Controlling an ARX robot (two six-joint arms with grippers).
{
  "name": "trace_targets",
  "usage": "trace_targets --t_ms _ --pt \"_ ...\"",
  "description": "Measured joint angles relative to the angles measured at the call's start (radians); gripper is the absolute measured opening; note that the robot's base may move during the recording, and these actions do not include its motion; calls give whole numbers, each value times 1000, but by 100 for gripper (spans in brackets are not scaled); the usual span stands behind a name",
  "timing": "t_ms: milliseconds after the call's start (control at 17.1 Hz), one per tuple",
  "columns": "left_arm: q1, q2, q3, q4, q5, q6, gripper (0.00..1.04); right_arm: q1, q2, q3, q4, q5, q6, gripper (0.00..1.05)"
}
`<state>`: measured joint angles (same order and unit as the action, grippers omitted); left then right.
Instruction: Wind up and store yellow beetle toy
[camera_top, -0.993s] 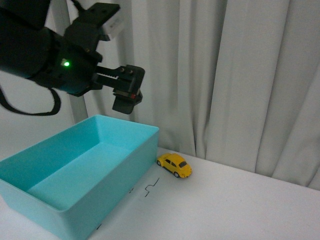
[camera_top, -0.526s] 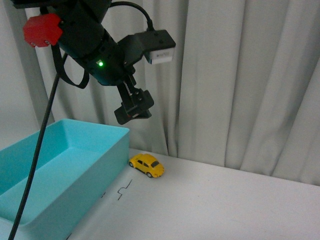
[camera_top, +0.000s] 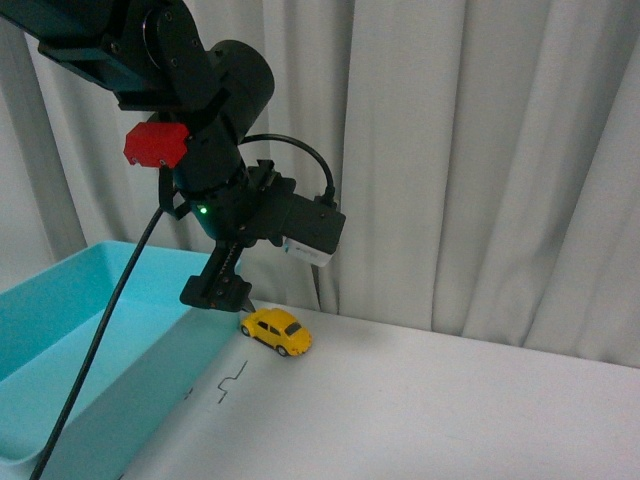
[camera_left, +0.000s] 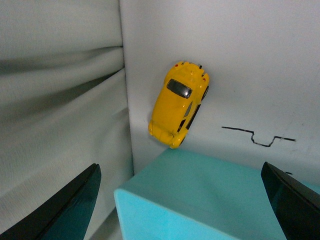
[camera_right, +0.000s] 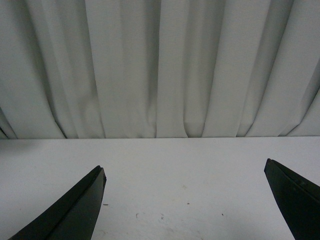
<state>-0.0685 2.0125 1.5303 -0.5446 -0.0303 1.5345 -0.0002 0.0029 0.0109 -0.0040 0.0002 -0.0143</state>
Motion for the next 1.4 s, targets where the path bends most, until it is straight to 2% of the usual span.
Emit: trace_targets --t_ms 117,175,642,1285,1343,1402 --pt "-7 72 72 -51 -16 95 98 0 0 0 0 0 0 98" --pt "-12 163 130 -71 -33 89 98 0 0 0 0 0 0 98" --pt "-9 360 356 -146 -37 66 98 0 0 0 0 0 0 98" --pt "33 496 457 -146 19 177 98 0 0 0 0 0 0 98" --pt "35 503 465 -145 20 180 92 0 0 0 0 0 0 98" --pt "38 511 475 -141 19 179 81 0 0 0 0 0 0 98"
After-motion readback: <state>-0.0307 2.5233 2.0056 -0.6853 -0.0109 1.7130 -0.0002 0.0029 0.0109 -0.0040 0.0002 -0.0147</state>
